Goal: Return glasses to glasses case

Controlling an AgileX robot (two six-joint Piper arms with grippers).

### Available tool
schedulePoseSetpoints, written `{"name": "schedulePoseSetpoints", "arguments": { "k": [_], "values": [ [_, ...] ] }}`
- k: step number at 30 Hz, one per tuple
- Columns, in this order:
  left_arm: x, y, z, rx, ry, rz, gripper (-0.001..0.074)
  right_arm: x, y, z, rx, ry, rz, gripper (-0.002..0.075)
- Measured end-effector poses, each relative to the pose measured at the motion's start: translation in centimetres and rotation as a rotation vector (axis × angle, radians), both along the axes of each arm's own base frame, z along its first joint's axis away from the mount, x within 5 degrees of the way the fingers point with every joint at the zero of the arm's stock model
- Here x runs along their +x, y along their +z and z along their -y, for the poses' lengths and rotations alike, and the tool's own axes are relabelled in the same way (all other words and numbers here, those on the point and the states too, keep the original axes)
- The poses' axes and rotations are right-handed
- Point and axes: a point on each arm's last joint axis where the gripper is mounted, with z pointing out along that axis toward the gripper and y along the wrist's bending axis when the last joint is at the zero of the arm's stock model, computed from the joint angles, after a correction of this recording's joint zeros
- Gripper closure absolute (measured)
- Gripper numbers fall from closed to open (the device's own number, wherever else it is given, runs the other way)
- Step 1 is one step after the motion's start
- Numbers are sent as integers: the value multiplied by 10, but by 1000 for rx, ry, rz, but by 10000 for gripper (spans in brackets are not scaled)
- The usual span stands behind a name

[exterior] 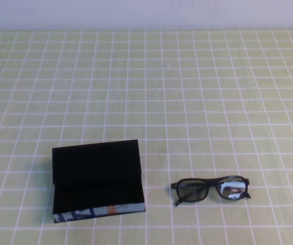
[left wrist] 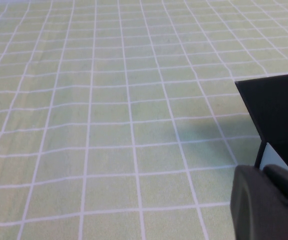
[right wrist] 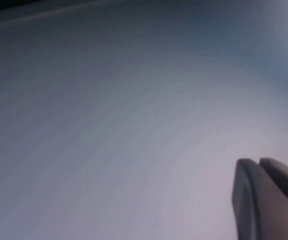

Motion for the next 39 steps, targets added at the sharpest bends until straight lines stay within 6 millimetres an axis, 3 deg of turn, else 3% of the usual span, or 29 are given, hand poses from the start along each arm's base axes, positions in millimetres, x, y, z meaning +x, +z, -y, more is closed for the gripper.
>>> {"name": "schedulePoseSetpoints", "arguments": {
  "k": [6,8,12,14,19,24,30,33,39],
  "values": [
    [0,0,0,1,0,0,738,-26,62,0,5,16,-123,743],
    [0,0,0,1,0,0,738,-25,80,0,2,17,-204,743],
    [0,0,0,1,0,0,738,4,98,-2,-1,30,-478,743],
    [0,0,0,1,0,0,738,28,98,-3,15,61,-647,743],
    [0,0,0,1,0,0,738,79,73,-13,63,194,-1037,743],
    [0,0,0,1,0,0,738,103,62,-20,52,256,-1166,743],
    [0,0,0,1,0,0,738,113,59,-27,48,313,-1201,743],
    [0,0,0,1,0,0,738,123,53,-33,-90,303,-1238,743],
    [0,0,0,2,0,0,738,152,43,-64,-581,349,-1412,743]
  ]
}}
